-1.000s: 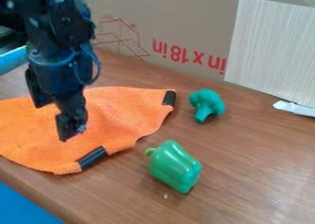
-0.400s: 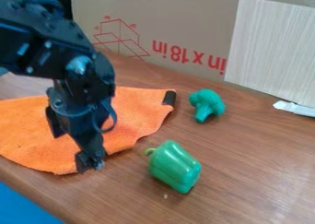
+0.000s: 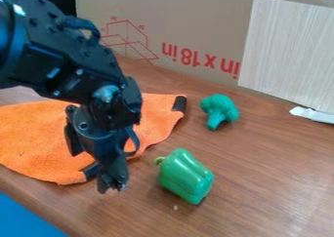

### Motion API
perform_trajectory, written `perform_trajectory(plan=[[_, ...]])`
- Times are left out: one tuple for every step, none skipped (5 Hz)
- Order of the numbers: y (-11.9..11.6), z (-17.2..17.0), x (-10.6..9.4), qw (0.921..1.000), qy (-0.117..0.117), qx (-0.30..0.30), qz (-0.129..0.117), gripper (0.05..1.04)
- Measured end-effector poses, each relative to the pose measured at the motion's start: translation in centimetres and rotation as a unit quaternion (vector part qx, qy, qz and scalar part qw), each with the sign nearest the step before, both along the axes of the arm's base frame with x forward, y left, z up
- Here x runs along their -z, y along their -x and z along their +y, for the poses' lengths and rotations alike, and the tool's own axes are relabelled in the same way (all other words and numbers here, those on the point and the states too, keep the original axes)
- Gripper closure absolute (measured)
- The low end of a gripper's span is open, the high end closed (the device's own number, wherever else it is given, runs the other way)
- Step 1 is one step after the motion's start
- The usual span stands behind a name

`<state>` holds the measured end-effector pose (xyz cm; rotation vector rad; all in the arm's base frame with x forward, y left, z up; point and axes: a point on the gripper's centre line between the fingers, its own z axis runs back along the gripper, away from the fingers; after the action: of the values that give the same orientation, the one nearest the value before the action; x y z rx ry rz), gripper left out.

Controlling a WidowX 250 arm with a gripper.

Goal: Unfold the cloth from bottom right to top left

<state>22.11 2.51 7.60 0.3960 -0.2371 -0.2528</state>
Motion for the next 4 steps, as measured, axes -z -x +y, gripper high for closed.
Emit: perform_trajectory(plan=[[-0.3, 0.0, 1.0, 0.9998, -0.018, -0.012, 0.003, 0.082], [-0.6, 0.4, 1.6, 0.999, -0.038, -0.025, 0.001, 0.082], [-1.2, 0.6, 1.8, 0.9984, -0.049, -0.029, -0.001, 0.082], [-1.7, 0.7, 1.9, 0.9977, -0.058, -0.036, -0.004, 0.111]])
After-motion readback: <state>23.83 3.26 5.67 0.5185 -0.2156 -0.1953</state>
